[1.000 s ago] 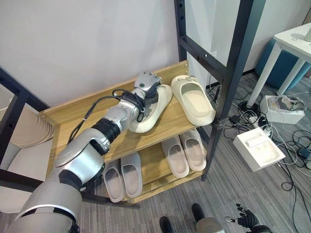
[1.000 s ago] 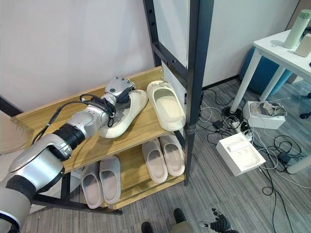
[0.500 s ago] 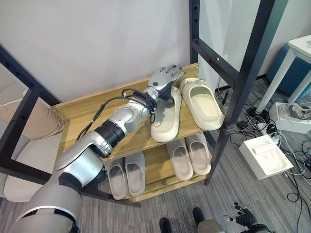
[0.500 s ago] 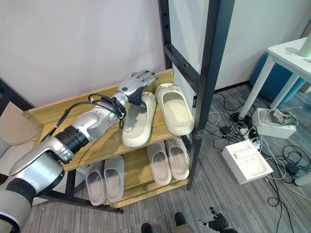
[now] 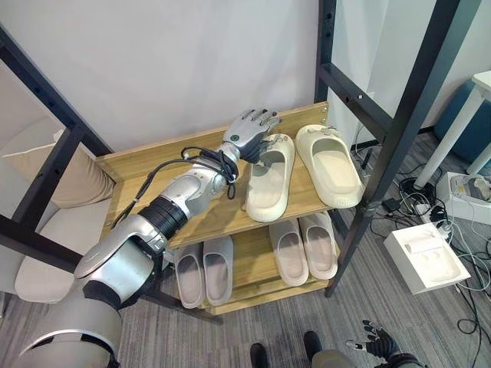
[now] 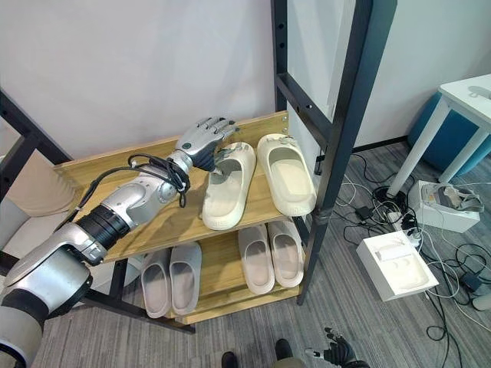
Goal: Arrange the slippers neatly on the shoe rack.
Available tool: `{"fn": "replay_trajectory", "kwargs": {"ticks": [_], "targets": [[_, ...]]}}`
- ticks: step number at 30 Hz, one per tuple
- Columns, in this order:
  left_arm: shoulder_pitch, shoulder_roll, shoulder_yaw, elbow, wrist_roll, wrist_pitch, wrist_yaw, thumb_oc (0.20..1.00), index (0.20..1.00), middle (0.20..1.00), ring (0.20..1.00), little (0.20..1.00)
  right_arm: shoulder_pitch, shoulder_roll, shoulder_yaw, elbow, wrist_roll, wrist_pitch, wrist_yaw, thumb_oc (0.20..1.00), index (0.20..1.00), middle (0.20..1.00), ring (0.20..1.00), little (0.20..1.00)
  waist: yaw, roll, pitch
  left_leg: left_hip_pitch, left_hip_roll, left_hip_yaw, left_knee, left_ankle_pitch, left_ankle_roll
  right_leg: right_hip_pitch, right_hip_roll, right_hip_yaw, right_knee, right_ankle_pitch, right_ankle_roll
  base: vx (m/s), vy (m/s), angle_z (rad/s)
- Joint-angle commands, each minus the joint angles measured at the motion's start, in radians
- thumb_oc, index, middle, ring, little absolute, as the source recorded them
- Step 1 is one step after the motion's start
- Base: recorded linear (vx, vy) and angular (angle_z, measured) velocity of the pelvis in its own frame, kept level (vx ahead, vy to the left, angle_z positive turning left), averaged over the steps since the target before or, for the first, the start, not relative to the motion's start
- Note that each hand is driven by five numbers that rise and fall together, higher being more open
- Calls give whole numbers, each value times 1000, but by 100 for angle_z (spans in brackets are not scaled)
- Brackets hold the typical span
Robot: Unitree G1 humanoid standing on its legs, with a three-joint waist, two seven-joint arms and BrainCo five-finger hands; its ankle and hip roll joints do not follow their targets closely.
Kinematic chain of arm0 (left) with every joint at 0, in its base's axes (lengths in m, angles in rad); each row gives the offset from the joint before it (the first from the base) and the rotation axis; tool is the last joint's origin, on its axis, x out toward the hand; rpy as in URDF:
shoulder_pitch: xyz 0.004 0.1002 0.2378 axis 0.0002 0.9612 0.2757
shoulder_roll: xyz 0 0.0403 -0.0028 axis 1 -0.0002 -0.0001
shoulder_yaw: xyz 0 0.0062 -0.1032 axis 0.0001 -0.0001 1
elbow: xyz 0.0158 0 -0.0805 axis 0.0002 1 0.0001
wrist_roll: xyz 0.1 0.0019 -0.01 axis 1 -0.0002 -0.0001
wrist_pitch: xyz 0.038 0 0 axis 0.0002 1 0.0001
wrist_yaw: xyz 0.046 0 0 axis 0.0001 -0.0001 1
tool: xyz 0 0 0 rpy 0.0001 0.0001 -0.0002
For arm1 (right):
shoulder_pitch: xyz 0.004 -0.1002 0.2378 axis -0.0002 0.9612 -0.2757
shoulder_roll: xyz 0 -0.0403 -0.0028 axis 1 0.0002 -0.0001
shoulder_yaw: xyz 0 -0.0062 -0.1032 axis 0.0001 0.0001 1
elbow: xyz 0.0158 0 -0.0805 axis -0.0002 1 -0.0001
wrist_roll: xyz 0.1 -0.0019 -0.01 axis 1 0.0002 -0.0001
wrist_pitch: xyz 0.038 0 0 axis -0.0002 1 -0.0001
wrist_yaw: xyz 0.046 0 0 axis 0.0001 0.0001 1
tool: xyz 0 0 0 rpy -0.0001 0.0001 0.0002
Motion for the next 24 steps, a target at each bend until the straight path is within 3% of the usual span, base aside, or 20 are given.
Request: {"fn": "replay_trajectory", "kwargs": {"ticks": [1,2,5,6,8,9,10,11,12,14,15,20,24], "targets": [[15,104,160,-92,-85,-28,28,1000,1000,1000,1000,1000,21,23,-11,-14,22,-11,14,1000,1000,1000,1000,1000,24,-62,-22,51,33,-36,0,-55,-53,52,-43,-21,-1,-118,68,-43,4,7],[69,146,212,-213,-149,-62,17,1000,1000,1000,1000,1000,29,29,-21,-15,20,-10,18,1000,1000,1000,1000,1000,35,-65,-22,43,32,-40,0,-45,-52,48,-44,-24,-1,-110,66,-43,7,12],[176,209,286,-347,-262,-98,-18,1000,1000,1000,1000,1000,35,35,-25,-11,12,-5,23,1000,1000,1000,1000,1000,46,-67,-25,47,32,-46,0,-54,-53,55,-45,-30,-1,-118,65,-1,2,11],[258,230,338,-418,-379,-126,-41,1000,1000,1000,1000,1000,40,43,-33,-9,9,-2,27,1000,1000,1000,1000,1000,55,-67,-25,41,33,-45,0,-43,-54,50,-45,-33,-1,-109,63,-13,3,15],[334,223,371,-452,-519,-147,-67,1000,1000,1000,1000,1000,45,48,-31,-6,2,-1,30,1000,1000,1000,1000,1000,61,-67,-25,47,34,-44,0,-51,-55,56,-45,-34,-1,-117,63,-5,0,3],[339,224,375,-456,-521,-146,-69,1000,1000,1000,1000,1000,45,47,-29,-6,2,-1,30,1000,1000,1000,1000,1000,59,-67,-26,47,34,-44,0,-51,-55,56,-45,-34,-1,-117,63,0,8,4],[416,189,397,-462,-759,-178,-105,1000,1000,1000,1000,1000,52,49,-27,-5,-3,1,33,1000,1000,1000,1000,1000,62,-68,-22,52,34,-43,0,-52,-55,59,-44,-32,-1,-118,62,-5,8,9],[420,190,400,-464,-761,-177,-107,1000,1000,1000,1000,1000,52,48,-26,-6,-3,1,33,1000,1000,1000,1000,1000,60,-67,-25,47,34,-44,0,-49,-55,54,-44,-32,-1,-115,62,-9,8,10],[454,144,393,-445,-890,-180,-110,1000,1000,1000,1000,1000,55,49,-22,-4,-9,2,36,1000,1000,1000,1000,1000,59,-68,-25,46,35,-43,0,-47,-55,52,-44,-33,-1,-114,62,-4,4,4],[476,97,372,-429,-1017,-176,-130,1000,1000,1000,1000,1000,57,46,-18,4,-6,4,34,1000,1000,1000,1000,1000,55,-67,-26,45,35,-43,0,-47,-55,51,-43,-32,-1,-114,61,5,4,-2],[504,20,326,-381,-1239,-152,-163,1000,1000,1000,1000,1000,58,32,-12,-4,-10,8,27,1000,1000,1000,1000,1000,45,-68,-24,44,35,-42,0,-45,-56,48,-41,-28,-1,-113,61,5,4,-3],[512,-87,267,-361,-1453,-119,-142,1000,1000,1000,1000,1000,56,26,-2,-5,-11,20,10,1000,1000,1000,1000,1000,27,-65,-21,45,37,-36,0,-46,-53,45,-40,-17,-1,-113,61,0,3,-5],[484,-142,226,-341,-1506,-111,-120,1000,1000,1000,1000,1000,52,18,7,-14,-10,22,4,1000,1000,1000,1000,1000,12,-63,-21,49,38,-26,0,-48,-53,43,-38,-8,-1,-114,61,2,3,-7]]}}
